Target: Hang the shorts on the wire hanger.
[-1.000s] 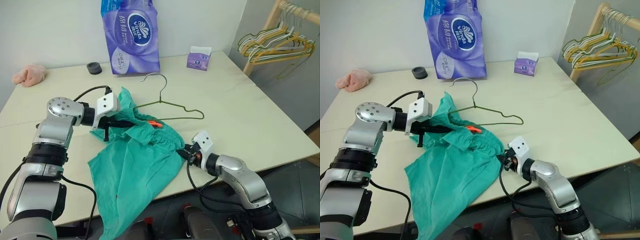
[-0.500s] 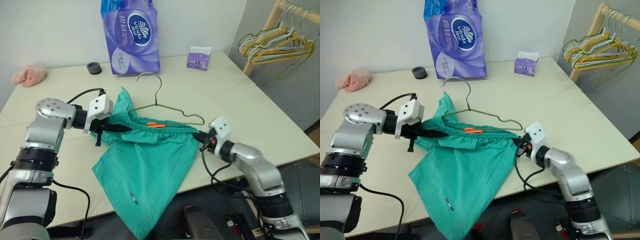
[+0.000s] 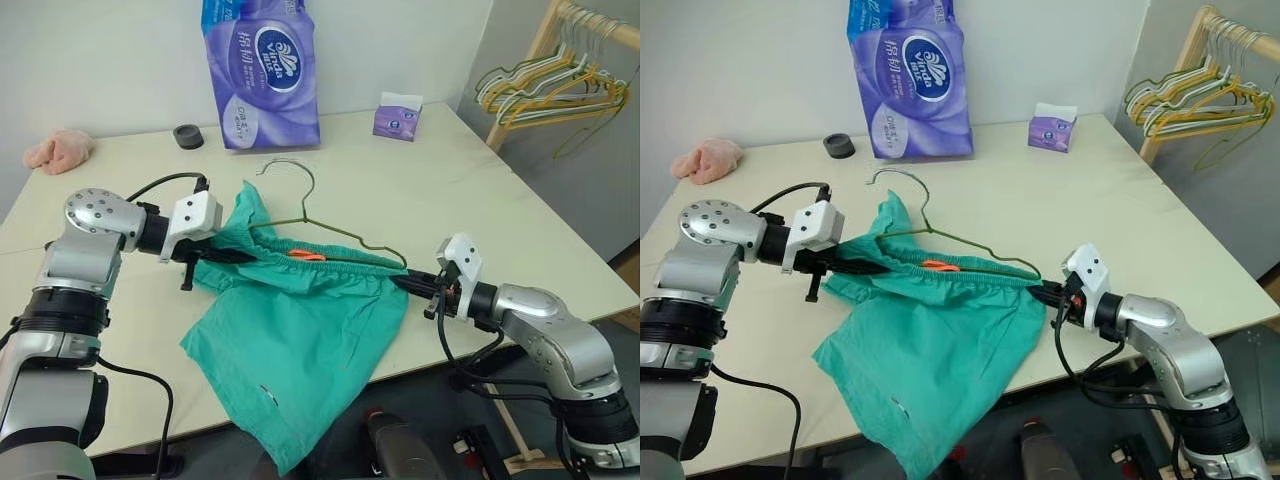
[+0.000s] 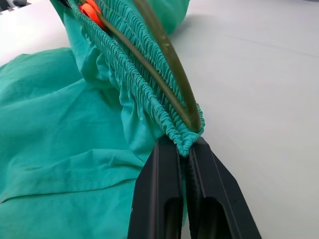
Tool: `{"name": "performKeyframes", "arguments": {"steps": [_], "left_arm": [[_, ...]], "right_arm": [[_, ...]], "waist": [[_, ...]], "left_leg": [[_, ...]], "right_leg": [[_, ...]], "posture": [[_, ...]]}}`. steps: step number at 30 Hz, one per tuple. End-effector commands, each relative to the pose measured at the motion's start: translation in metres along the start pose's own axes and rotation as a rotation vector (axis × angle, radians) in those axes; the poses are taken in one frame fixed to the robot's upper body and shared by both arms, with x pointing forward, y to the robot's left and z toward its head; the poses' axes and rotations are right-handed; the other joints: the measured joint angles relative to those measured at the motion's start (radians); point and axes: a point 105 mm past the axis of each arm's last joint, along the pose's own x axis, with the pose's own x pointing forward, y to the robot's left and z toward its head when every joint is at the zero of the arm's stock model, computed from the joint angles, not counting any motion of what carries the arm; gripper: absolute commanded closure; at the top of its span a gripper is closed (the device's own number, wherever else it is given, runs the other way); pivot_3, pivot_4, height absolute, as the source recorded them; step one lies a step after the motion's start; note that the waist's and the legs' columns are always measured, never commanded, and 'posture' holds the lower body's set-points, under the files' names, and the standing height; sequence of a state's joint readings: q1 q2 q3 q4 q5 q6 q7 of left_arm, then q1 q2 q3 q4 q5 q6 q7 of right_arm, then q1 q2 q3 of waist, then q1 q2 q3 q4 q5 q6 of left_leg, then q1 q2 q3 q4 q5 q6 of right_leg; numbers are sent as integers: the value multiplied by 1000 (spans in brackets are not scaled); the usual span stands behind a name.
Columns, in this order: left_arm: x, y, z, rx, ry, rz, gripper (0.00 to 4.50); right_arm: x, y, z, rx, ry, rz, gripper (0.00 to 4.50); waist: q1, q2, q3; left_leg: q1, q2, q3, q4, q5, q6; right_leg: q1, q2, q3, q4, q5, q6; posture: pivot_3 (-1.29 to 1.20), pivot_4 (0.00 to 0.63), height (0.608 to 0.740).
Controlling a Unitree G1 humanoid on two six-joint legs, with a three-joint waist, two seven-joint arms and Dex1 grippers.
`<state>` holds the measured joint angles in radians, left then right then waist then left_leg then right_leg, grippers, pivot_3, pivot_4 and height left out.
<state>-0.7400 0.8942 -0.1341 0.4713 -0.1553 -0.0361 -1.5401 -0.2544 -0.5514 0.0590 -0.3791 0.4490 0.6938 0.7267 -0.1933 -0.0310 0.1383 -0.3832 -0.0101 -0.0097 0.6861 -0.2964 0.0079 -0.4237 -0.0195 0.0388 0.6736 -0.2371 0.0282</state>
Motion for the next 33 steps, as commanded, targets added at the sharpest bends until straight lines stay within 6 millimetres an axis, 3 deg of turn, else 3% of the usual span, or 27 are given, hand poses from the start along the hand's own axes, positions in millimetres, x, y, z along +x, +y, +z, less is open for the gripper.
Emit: {"name": "performKeyframes", "arguments": {"steps": [1,15,21,24,29,31,33], "left_arm": [[-27,8,-19,11,155,84,4500],[-44,15,-42,96,363,110,4500],[-49,18,-45,150,436,116,4500],[-54,21,-49,174,486,134,4500],[-58,28,-52,240,562,160,4500],[-56,30,-49,258,565,166,4500],[-51,34,-42,257,527,191,4500]], "right_arm": [[-19,-12,11,-53,-2,-53,4450],[-43,-15,6,-173,127,21,4450],[-35,-3,31,-338,99,95,4450],[-41,-1,31,-380,142,144,4450],[-39,26,31,-410,170,281,4450],[-33,20,39,-455,150,244,4450],[-29,16,35,-461,167,229,4450]], "waist": [[1,0,0],[2,0,0],[0,0,0],[1,0,0],[3,-1,1],[2,-1,1],[1,-1,1]], "left_leg": [[0,0,0,0,0,0],[0,0,0,0,0,0],[0,0,0,0,0,0],[0,0,0,0,0,0],[0,0,0,0,0,0],[0,0,0,0,0,0],[0,0,0,1,0,0]], "right_leg": [[0,0,0,0,0,0],[0,0,0,-1,0,0],[0,1,0,0,0,1],[0,1,0,-1,-1,1],[1,0,-1,-1,-1,1],[1,0,-1,-1,-1,1],[1,0,0,-1,-1,1]], "posture": [[-226,102,740],[-228,104,740],[-225,106,740],[-219,108,740],[-224,109,740],[-220,108,740],[-218,109,740]]}}
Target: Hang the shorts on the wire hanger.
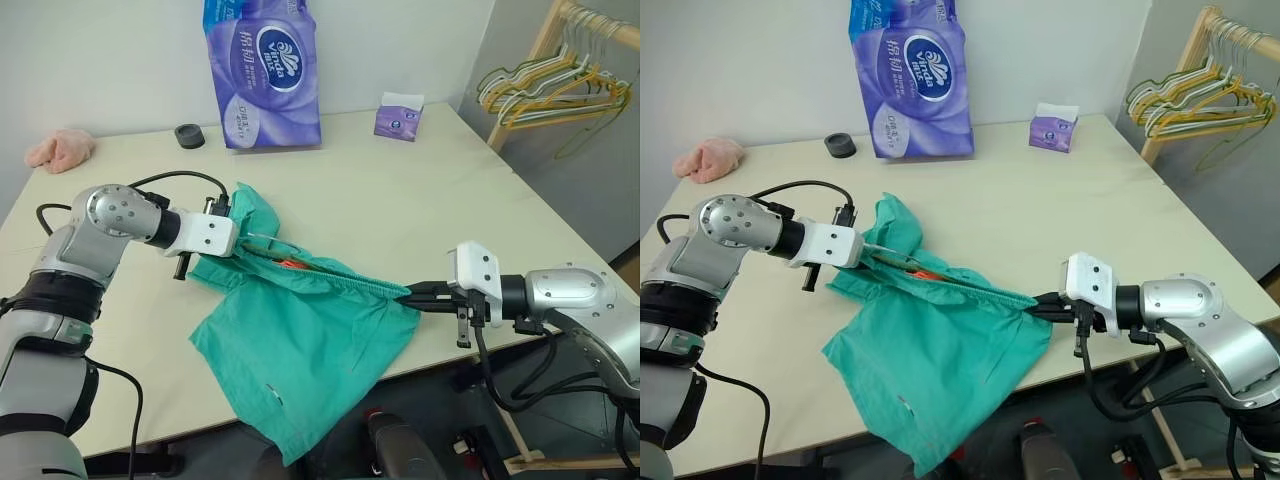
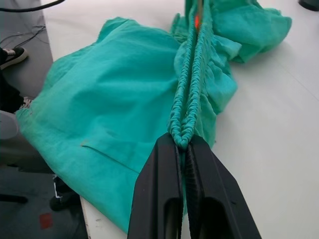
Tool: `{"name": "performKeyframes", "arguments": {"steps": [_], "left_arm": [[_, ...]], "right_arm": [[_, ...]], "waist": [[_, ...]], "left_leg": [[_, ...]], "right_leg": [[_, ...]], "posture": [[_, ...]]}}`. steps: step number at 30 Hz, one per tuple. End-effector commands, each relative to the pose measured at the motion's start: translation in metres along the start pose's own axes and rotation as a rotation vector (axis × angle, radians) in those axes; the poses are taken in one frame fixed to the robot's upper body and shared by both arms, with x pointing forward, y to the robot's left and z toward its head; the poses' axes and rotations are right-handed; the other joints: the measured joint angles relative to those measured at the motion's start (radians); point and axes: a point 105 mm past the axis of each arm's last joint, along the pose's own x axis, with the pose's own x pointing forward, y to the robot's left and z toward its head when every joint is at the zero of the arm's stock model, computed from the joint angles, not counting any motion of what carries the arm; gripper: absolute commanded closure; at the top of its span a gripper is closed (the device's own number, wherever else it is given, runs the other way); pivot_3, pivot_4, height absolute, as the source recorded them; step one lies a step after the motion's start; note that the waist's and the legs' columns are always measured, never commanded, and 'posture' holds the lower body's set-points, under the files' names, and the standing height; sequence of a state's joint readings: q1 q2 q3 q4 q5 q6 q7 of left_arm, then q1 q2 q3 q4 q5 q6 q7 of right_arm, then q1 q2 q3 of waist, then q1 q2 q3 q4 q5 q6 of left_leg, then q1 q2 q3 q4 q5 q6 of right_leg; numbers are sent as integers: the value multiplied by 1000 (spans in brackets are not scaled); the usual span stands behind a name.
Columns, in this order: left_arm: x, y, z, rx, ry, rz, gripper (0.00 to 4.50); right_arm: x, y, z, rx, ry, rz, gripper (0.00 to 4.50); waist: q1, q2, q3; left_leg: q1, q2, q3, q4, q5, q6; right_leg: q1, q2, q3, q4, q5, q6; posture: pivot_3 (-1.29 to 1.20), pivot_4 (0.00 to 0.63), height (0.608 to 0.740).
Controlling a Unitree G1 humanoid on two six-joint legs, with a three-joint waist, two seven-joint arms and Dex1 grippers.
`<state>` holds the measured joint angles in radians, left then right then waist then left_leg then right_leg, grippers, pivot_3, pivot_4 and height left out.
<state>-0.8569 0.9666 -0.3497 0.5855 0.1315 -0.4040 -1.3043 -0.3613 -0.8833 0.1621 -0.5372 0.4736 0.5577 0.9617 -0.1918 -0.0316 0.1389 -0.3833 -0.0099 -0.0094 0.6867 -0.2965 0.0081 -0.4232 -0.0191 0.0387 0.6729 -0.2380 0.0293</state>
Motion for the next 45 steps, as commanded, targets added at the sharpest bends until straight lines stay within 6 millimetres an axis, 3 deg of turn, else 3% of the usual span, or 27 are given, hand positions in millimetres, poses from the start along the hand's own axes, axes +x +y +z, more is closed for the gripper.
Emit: {"name": "performKeyframes", "arguments": {"steps": [1,4,6,11,17,20,26,37,40,45], "left_arm": [[-37,5,-39,-136,170,85,4500],[-30,8,-23,-175,68,84,4500],[-26,6,-13,-195,13,66,4500],[-21,-4,-8,-203,-6,19,4500],[-17,-7,-5,-206,-17,7,4500],[-13,-9,-1,-211,-36,2,4500],[-10,-12,2,-214,-49,-4,4500],[-6,-13,10,-250,-102,-10,4500],[-6,-15,12,-269,-117,-13,4500],[-7,-17,16,-303,-157,-22,4500]], "right_arm": [[-7,-13,-13,-21,83,-52,4450],[5,-12,-11,-31,81,-47,4450],[15,-26,-2,-52,47,-124,4450],[32,-24,17,-74,-24,-85,4450],[34,-30,21,-113,-20,-126,2694],[35,-28,12,-104,47,-125,1759],[42,-23,-6,-63,124,-100,1759],[88,-39,-17,-61,174,-50,1759],[92,-42,-16,-70,167,-46,2313],[96,-45,-13,-99,153,-43,4085]], "waist": [[-1,0,0],[0,0,0],[-3,0,0],[-3,0,0],[5,0,0],[5,0,0],[2,0,0],[-3,0,0],[-1,0,0],[-2,0,0]], "left_leg": [[0,0,0,0,0,0],[0,0,-1,0,0,0],[0,0,-1,0,0,0],[-1,0,-1,0,0,0],[-2,0,-2,4,0,0],[-2,0,-2,5,0,0],[-2,0,-2,6,-1,0],[-2,0,-2,6,-1,0],[-3,0,-3,7,-1,0],[-3,0,-3,7,-1,-1]], "right_leg": [[0,0,0,0,0,0],[0,0,-1,0,0,0],[0,0,0,1,0,0],[-1,0,-1,2,-1,-1],[-1,0,-1,2,-1,-1],[-1,-1,-1,3,-1,-1],[-1,0,-2,3,-1,-1],[-1,0,-2,4,-1,-1],[-1,-1,-2,4,-1,-1],[-1,-1,-3,4,-1,-1]], "posture": [[-216,110,740],[-219,109,740],[-219,110,740],[-217,106,740],[-213,105,740],[-217,105,740],[-221,105,740],[-213,97,740],[-210,97,740],[-208,97,740]]}}
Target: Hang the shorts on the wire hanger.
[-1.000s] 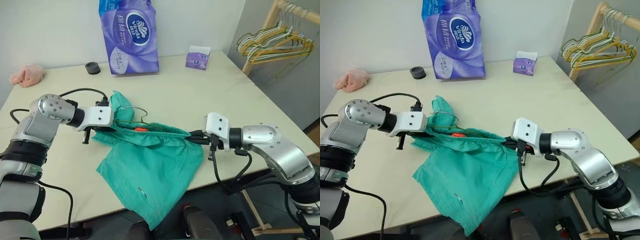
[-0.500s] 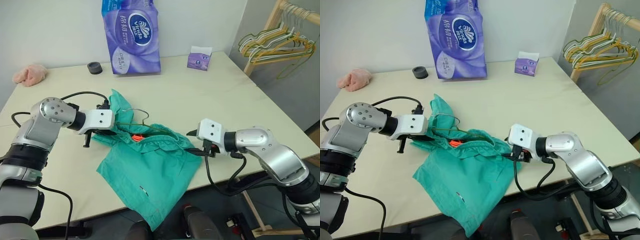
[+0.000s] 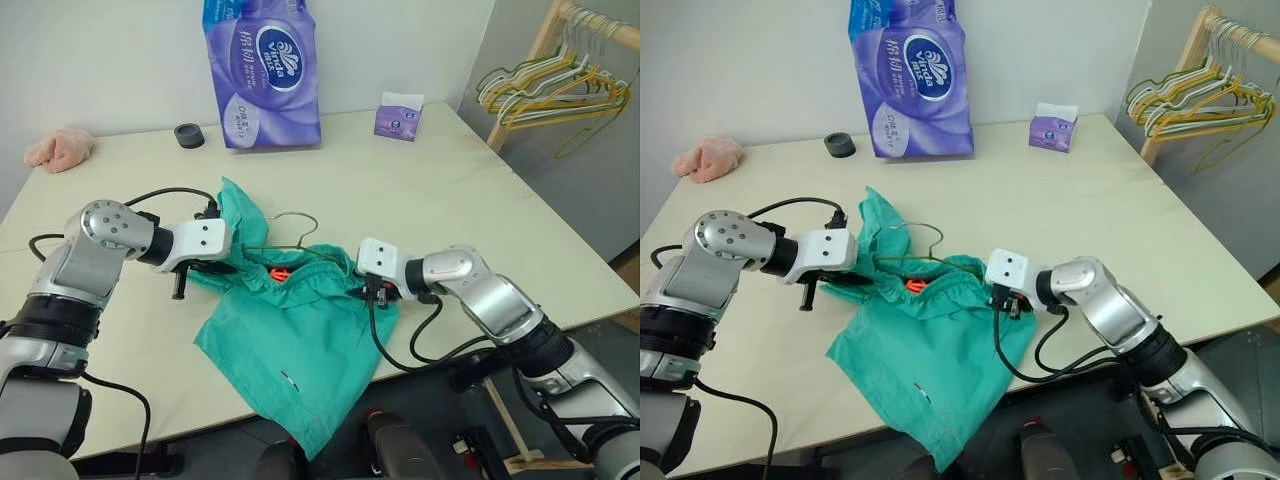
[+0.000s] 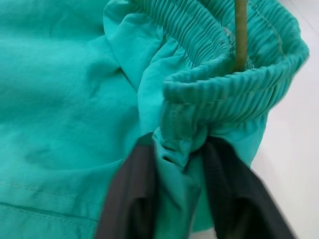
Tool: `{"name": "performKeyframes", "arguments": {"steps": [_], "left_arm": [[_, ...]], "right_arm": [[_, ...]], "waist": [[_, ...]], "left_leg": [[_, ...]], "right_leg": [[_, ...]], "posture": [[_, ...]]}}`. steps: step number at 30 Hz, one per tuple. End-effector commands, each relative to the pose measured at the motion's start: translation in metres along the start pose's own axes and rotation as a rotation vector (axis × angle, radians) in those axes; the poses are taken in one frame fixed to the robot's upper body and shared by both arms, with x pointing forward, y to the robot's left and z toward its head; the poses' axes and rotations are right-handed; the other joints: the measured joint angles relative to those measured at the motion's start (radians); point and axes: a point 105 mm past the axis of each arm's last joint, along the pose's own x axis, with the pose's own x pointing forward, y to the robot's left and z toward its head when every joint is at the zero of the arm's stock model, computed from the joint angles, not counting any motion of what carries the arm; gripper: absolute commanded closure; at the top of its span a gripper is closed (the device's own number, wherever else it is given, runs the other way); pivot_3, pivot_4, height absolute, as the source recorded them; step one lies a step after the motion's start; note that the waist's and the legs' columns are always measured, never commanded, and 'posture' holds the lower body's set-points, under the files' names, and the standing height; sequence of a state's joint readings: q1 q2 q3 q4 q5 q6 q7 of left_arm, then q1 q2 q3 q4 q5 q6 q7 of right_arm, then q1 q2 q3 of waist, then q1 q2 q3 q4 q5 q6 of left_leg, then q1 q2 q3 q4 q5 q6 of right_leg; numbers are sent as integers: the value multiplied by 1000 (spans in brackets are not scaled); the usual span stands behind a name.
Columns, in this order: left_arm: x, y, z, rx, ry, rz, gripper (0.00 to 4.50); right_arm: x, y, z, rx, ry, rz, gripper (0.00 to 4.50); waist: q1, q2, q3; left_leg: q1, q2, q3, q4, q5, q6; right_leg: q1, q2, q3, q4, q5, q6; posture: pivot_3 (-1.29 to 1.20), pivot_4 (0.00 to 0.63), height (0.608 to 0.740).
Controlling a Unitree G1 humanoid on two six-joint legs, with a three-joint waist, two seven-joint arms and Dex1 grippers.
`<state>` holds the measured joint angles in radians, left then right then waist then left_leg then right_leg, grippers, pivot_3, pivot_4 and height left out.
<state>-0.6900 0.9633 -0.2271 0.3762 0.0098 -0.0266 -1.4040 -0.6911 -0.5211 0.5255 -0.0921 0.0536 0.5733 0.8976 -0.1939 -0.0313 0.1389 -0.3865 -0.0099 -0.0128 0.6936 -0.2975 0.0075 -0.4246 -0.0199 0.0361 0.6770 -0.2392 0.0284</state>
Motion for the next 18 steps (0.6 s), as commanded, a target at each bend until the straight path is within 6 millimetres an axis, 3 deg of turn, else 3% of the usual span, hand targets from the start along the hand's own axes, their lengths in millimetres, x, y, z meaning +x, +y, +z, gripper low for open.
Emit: {"name": "performKeyframes", "arguments": {"steps": [1,9,18], "left_arm": [[-8,4,15,12,-74,26,4500],[-9,1,10,-2,-56,20,4500],[-8,1,11,-10,-66,24,4500]], "right_arm": [[-1,-7,14,-70,-39,-22,4442],[-20,-10,16,-120,-48,-49,4479],[-46,1,14,-68,-60,-55,4479]], "waist": [[0,0,0],[1,0,0],[0,0,0]], "left_leg": [[0,0,0,0,0,0],[0,0,0,0,0,0],[0,0,0,0,0,0]], "right_leg": [[0,0,0,0,0,0],[0,0,0,0,0,0],[0,0,0,0,0,0]], "posture": [[-208,97,740],[-212,98,740],[-220,99,740]]}}
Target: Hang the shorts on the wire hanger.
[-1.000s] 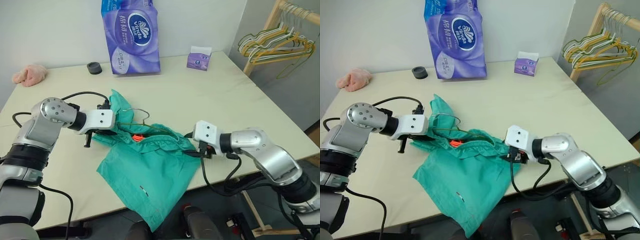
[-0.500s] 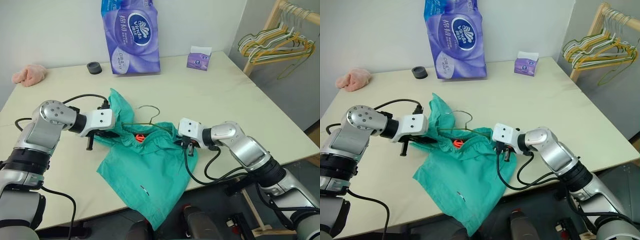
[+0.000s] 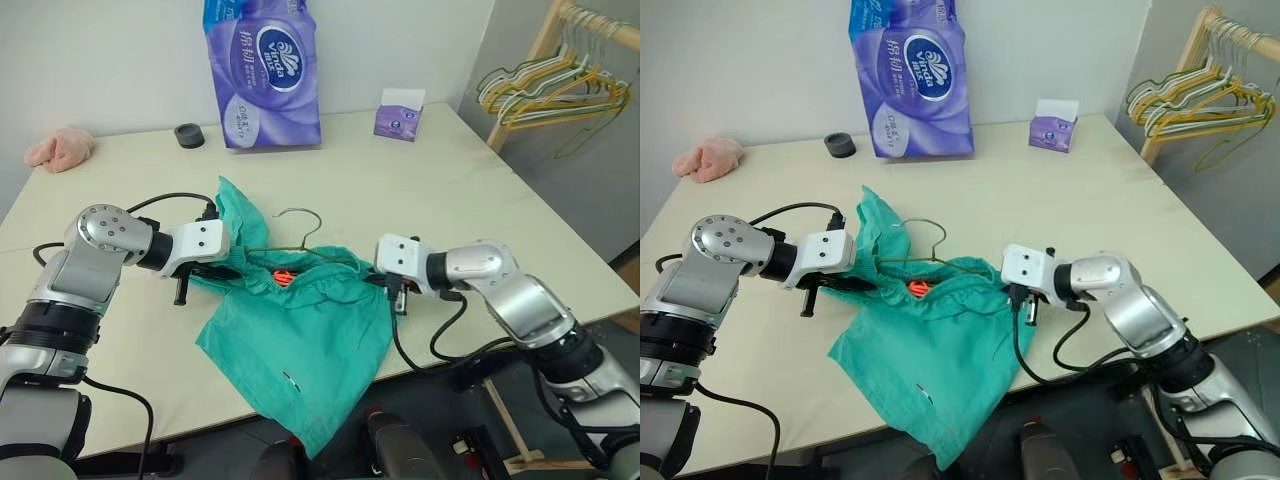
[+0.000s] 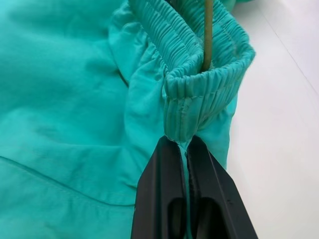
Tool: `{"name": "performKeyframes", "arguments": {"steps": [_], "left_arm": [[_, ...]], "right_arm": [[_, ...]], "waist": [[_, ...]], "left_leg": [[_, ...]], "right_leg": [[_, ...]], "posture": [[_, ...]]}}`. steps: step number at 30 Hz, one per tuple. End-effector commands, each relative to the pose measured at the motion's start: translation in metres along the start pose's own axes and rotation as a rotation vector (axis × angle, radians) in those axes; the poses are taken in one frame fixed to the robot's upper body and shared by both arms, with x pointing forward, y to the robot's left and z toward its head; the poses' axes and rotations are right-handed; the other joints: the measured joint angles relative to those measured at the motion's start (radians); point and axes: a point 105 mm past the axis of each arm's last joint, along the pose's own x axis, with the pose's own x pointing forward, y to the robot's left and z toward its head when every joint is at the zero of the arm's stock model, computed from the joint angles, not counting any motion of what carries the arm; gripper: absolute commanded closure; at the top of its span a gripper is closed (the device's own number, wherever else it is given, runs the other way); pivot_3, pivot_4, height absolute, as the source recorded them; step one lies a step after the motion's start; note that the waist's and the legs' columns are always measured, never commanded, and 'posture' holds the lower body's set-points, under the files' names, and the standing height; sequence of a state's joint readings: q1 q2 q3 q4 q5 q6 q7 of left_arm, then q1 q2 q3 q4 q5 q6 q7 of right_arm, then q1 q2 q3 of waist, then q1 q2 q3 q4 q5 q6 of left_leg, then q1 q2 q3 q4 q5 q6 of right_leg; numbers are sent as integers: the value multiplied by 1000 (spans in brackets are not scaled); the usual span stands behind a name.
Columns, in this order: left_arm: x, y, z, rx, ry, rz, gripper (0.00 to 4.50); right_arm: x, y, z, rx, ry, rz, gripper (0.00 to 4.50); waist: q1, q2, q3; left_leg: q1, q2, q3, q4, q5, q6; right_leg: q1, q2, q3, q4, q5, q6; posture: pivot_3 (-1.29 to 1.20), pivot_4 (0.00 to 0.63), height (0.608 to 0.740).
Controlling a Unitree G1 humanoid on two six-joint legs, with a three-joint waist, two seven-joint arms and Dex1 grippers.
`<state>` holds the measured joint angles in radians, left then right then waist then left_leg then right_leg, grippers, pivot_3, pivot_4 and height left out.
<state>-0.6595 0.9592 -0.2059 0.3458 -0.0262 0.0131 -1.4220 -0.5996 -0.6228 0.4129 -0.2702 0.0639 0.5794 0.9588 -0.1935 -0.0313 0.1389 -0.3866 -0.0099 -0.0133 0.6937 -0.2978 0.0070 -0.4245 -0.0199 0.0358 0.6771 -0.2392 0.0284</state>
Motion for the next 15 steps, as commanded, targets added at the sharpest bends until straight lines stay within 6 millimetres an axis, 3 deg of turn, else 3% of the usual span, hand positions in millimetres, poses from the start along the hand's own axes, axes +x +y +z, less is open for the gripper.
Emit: {"name": "performKeyframes", "arguments": {"steps": [1,4,7,15], "left_arm": [[-9,6,10,29,-29,42,4500],[-8,7,11,28,-36,42,4500],[-8,7,12,29,-38,39,4500],[-8,6,14,33,-42,37,4500]], "right_arm": [[-11,-2,12,-19,-30,-26,4479],[-11,1,11,2,-31,-28,4479],[-11,3,12,6,-39,-31,3803],[-28,8,14,7,1,-51,1049]], "waist": [[0,0,0],[0,0,0],[1,0,0],[3,0,0]], "left_leg": [[0,0,0,0,0,0],[0,0,0,0,0,0],[0,0,0,0,0,0],[0,0,0,0,0,0]], "right_leg": [[0,0,0,0,0,0],[0,0,0,0,0,0],[0,0,0,0,0,0],[0,0,0,0,0,0]], "posture": [[-220,99,740],[-225,100,740],[-224,102,740],[-216,103,740]]}}
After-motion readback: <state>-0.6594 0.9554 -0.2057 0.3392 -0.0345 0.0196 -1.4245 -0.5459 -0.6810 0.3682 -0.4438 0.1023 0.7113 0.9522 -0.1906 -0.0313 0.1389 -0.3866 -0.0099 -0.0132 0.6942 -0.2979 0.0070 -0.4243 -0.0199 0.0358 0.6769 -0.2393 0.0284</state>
